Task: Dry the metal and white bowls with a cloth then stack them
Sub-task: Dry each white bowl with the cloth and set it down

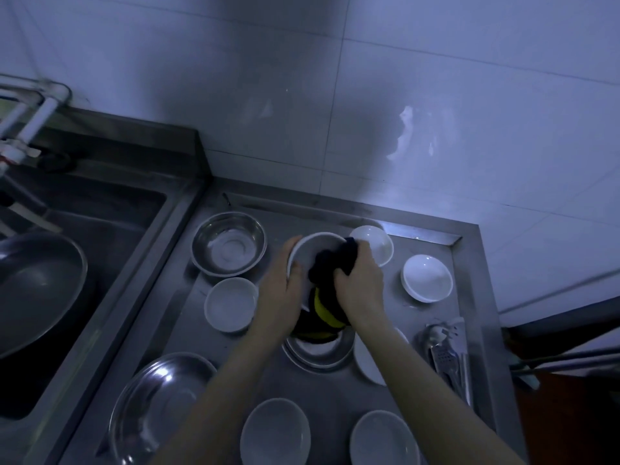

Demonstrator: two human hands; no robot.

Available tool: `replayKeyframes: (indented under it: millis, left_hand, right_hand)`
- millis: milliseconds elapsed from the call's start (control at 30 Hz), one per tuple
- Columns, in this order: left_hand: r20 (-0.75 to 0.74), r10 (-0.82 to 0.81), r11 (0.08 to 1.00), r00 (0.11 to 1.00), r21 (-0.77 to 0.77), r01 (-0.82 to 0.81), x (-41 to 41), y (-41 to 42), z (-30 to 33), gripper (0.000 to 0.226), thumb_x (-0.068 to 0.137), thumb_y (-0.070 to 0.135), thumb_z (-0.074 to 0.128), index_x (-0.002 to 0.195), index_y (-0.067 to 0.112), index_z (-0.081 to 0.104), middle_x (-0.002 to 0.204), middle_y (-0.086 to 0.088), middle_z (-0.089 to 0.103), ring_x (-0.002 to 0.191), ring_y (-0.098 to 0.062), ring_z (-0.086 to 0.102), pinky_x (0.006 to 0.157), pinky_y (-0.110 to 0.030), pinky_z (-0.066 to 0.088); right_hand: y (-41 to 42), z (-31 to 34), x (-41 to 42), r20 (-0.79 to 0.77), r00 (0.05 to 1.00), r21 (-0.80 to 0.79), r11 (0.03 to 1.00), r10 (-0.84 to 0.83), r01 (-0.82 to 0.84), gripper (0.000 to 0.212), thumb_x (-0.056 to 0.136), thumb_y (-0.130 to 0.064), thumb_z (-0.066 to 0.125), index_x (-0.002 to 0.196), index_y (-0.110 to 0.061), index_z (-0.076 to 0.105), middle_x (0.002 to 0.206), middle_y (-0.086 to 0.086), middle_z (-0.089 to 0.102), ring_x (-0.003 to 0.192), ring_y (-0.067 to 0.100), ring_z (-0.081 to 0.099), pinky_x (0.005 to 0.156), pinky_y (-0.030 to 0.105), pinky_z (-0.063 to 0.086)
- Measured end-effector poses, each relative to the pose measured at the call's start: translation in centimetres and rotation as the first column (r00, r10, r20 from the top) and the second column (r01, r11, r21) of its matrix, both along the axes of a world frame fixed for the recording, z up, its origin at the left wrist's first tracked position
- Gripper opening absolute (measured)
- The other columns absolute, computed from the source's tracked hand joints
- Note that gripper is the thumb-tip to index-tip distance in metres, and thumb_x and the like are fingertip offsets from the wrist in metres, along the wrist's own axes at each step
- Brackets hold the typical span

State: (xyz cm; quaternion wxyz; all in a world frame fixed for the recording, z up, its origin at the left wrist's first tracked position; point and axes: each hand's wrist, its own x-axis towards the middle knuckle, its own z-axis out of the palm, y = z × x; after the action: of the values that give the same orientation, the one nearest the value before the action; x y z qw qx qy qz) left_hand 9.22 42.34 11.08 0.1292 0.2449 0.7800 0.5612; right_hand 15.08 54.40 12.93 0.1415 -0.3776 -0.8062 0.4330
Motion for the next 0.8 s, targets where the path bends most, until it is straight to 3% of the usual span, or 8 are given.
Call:
replayKeyframes:
  millis: [133,233,333,400,467,600,700,800]
  left_hand:
    - [-0.012,-0.255,0.947,0.967,-0.204,0.247,-2.8,-1.3,1.3,0.034,0.106,0.026,0.04,0.134,0.04,0.05,0.115,0.015,0.061,0.104,-0.005,0.059,0.086,-0.02,0.044]
    - [-0.071,-0.153,0.986,0.986,-0.076,0.148,-2.4,-0.9,1.7,0.032,0.105,0.021,0.041,0.133,0.031,0.054,0.118,0.015,0.062,0.108,0.004,0.057,0.092,-0.018,0.044]
    - [-0.02,0.1,0.991,0.995,0.094,-0.098,-1.0,0.1,1.6,0.032,0.099,0.035,0.038,0.125,0.034,0.056,0.114,0.029,0.06,0.109,0.011,0.054,0.092,-0.014,0.044]
    - [0.017,0.193,0.972,0.981,0.133,-0.194,-0.2,0.7,1.4,0.035,0.095,0.039,0.037,0.123,0.035,0.056,0.111,0.035,0.058,0.108,0.012,0.054,0.091,-0.016,0.044]
    - [0.039,0.181,0.979,0.983,0.09,-0.183,0.1,0.8,0.5,0.034,0.094,0.038,0.036,0.122,0.034,0.056,0.11,0.031,0.06,0.107,0.008,0.055,0.092,-0.023,0.046]
    - [0.006,-0.094,0.994,0.996,-0.061,0.095,-1.7,-0.7,0.3,0.028,0.099,0.03,0.042,0.118,0.043,0.058,0.114,0.018,0.064,0.108,-0.001,0.058,0.091,-0.013,0.043]
    - [0.04,-0.347,0.889,0.937,-0.305,0.342,-3.8,-1.1,2.2,0.031,0.104,0.026,0.045,0.13,0.037,0.058,0.121,0.015,0.064,0.112,-0.003,0.056,0.088,-0.008,0.039]
    - [0.089,-0.176,0.941,0.98,-0.276,0.194,-3.6,-1.4,2.3,0.041,0.101,0.035,0.049,0.142,0.038,0.044,0.108,0.001,0.067,0.099,-0.015,0.062,0.086,-0.024,0.047]
  right_hand:
    - [1.3,0.6,-0.5,0.209,0.9,0.449,0.781,0.382,-0.435,0.039,0.091,-0.014,0.05,0.128,-0.021,0.046,0.123,0.003,0.056,0.094,0.03,0.061,0.073,0.037,0.049]
    - [0.7,0.9,-0.9,0.079,0.949,0.474,0.826,0.304,-0.304,0.034,0.093,-0.017,0.049,0.127,-0.023,0.047,0.12,0.001,0.058,0.093,0.027,0.062,0.073,0.037,0.05]
    - [-0.9,1.0,-1.1,-0.114,0.993,0.089,0.996,0.01,0.0,0.037,0.087,-0.01,0.052,0.121,-0.024,0.049,0.109,0.0,0.06,0.095,0.022,0.057,0.076,0.032,0.043]
    - [-1.5,0.6,-0.7,-0.084,0.983,-0.251,0.958,-0.162,0.136,0.029,0.085,-0.008,0.055,0.111,-0.02,0.048,0.099,0.002,0.059,0.094,0.023,0.056,0.075,0.027,0.038]
    - [-1.4,0.3,0.0,0.016,0.987,-0.339,0.928,-0.161,0.157,0.027,0.085,-0.008,0.056,0.109,-0.017,0.046,0.099,0.005,0.058,0.093,0.025,0.055,0.075,0.027,0.037]
    - [-0.4,0.4,1.0,0.043,0.995,-0.01,0.996,0.088,-0.087,0.037,0.084,-0.005,0.053,0.118,-0.019,0.047,0.11,0.005,0.06,0.094,0.025,0.055,0.077,0.029,0.039]
    - [0.3,0.1,0.1,0.205,0.906,0.306,0.855,0.371,-0.42,0.038,0.087,-0.012,0.051,0.122,-0.027,0.046,0.119,0.0,0.059,0.099,0.027,0.061,0.082,0.041,0.05]
    - [-0.1,0.0,-0.3,0.078,0.95,0.271,0.91,0.303,-0.313,0.039,0.086,-0.012,0.052,0.123,-0.025,0.05,0.118,0.001,0.061,0.103,0.025,0.06,0.089,0.041,0.049]
